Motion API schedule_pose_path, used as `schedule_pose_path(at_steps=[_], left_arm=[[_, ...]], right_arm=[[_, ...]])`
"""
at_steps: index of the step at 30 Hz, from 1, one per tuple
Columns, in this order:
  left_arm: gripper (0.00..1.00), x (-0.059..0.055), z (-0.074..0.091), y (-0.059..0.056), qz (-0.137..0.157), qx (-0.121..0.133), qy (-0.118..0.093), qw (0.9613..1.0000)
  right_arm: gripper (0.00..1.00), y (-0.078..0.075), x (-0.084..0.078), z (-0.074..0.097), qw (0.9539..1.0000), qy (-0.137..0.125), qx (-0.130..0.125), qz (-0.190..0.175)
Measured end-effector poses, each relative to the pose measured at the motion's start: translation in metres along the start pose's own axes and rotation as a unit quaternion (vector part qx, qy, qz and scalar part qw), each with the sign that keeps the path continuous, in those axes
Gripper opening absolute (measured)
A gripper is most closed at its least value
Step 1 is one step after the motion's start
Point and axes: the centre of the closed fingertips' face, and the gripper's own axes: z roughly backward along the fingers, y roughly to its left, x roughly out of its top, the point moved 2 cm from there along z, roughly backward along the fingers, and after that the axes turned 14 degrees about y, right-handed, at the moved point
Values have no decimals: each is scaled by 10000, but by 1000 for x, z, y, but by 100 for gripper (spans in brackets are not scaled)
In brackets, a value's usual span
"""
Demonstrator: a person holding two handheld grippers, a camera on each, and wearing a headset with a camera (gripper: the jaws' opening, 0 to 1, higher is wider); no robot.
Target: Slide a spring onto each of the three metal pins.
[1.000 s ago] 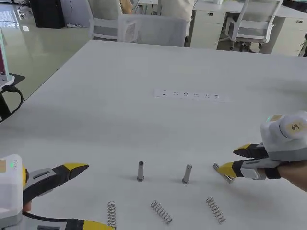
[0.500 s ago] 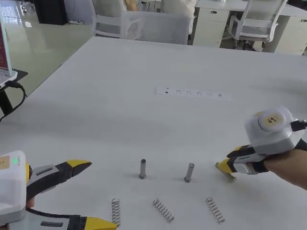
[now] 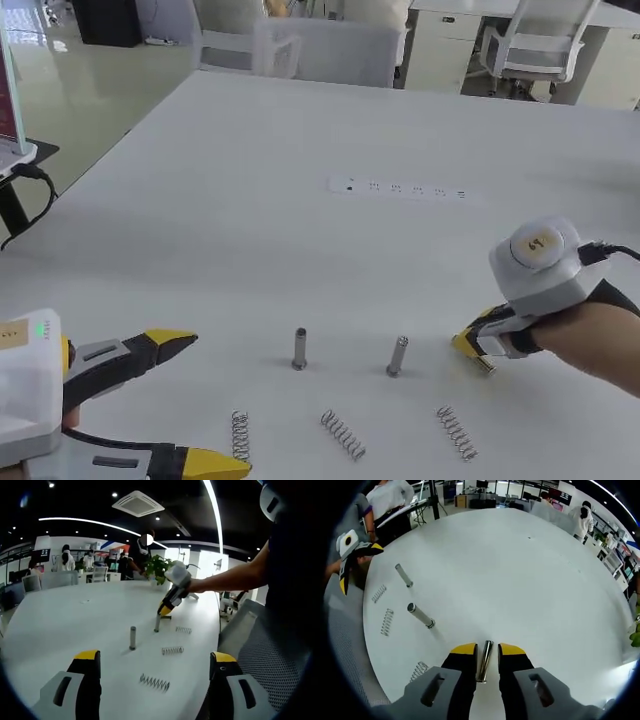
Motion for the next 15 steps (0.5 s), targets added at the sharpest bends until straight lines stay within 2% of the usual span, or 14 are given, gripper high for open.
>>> schedule_pose_path(at_steps=[4, 15], left_arm=[[87, 0, 0, 0, 1, -2, -8, 10000], [87, 0, 1, 1, 8, -8, 6, 10000]], right_arm=[[13, 3, 0, -1, 9999, 97, -4, -25], [11, -1, -2, -7, 9995, 305, 22, -83]])
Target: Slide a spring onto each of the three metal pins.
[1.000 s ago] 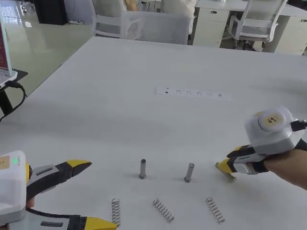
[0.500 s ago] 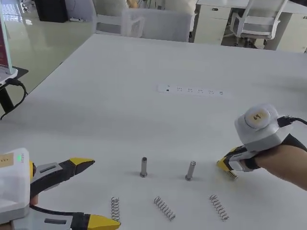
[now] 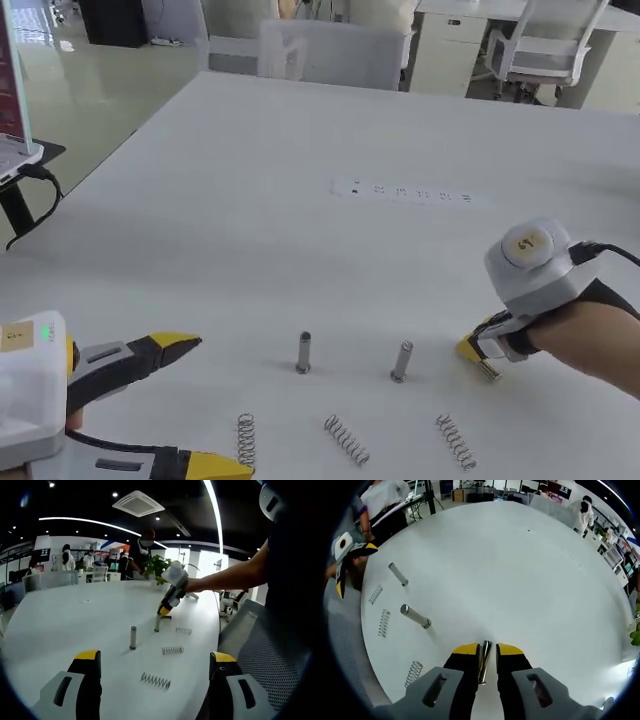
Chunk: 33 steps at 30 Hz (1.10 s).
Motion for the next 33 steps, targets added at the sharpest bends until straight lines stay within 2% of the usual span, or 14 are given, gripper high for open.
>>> schedule_pose_path(at_steps=[18, 33], left_arm=[[86, -3, 1, 2, 62, -2, 5, 10000], [85, -4, -2, 3, 78, -29, -12, 10000]], right_arm=[[7, 3, 1, -9, 9997, 248, 27, 11], [6, 0, 1, -10, 9991, 380, 91, -162]])
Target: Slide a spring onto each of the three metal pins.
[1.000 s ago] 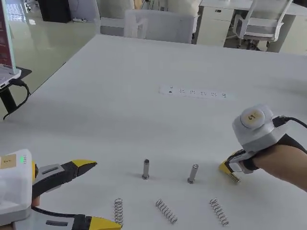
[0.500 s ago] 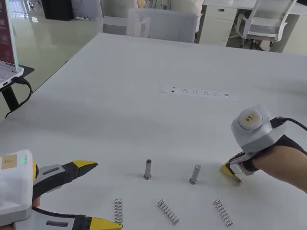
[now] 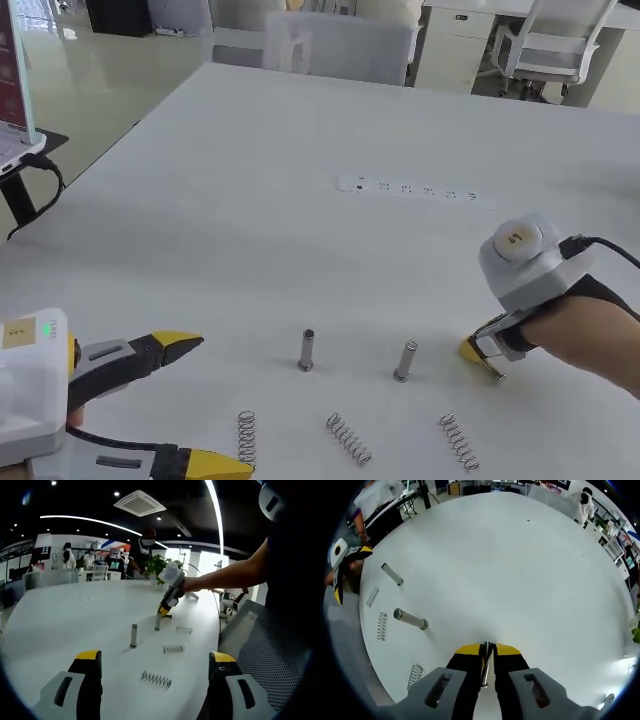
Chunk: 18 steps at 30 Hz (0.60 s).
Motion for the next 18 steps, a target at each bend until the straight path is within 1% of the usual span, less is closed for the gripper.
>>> schedule_pose_path(at_steps=[4, 7, 12, 18], left_arm=[[85, 1, 1, 0, 18, 5, -28, 10000], [85, 0, 1, 0, 19, 1, -9, 10000], [85, 2, 2, 1, 8, 13, -20, 10000], [85, 4, 1, 0, -10, 4, -55, 10000]], right_arm=[[6, -1, 0, -1, 10000, -38, 22, -68], [5, -2, -1, 0, 10000, -14, 23, -76], [4, -2, -1, 0, 9997, -34, 21, -222], [3, -1, 0, 0, 9995, -14, -95, -299]])
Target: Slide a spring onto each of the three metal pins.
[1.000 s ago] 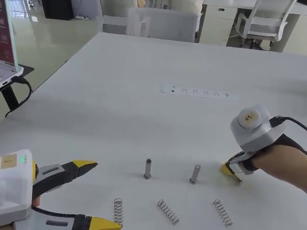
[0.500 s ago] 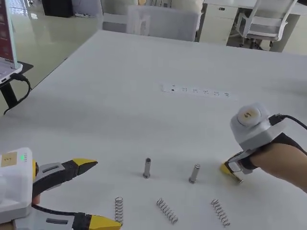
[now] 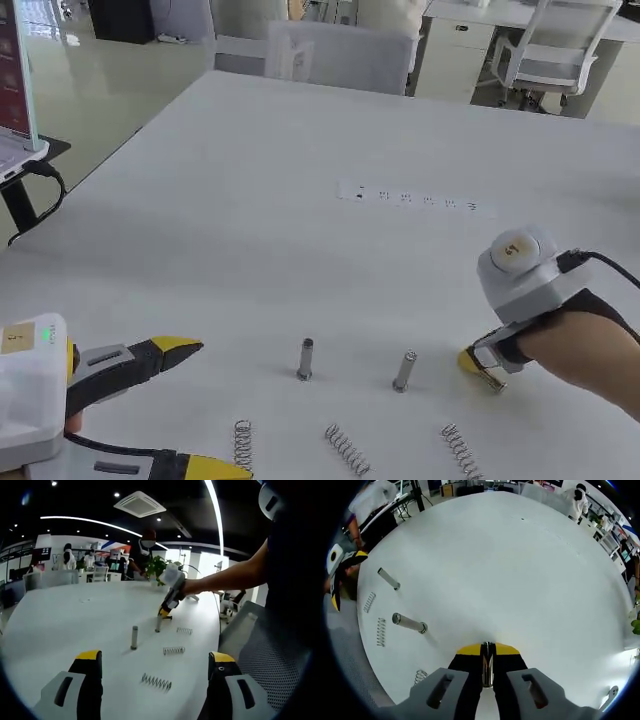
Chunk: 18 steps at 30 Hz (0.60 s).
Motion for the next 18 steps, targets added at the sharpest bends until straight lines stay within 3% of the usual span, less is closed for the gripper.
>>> schedule_pose_path(at_steps=[18], left_arm=[[84, 2, -2, -2, -59, -53, 10, 10000]], right_arm=[[3, 4, -2, 7, 9989, -392, 81, -232]])
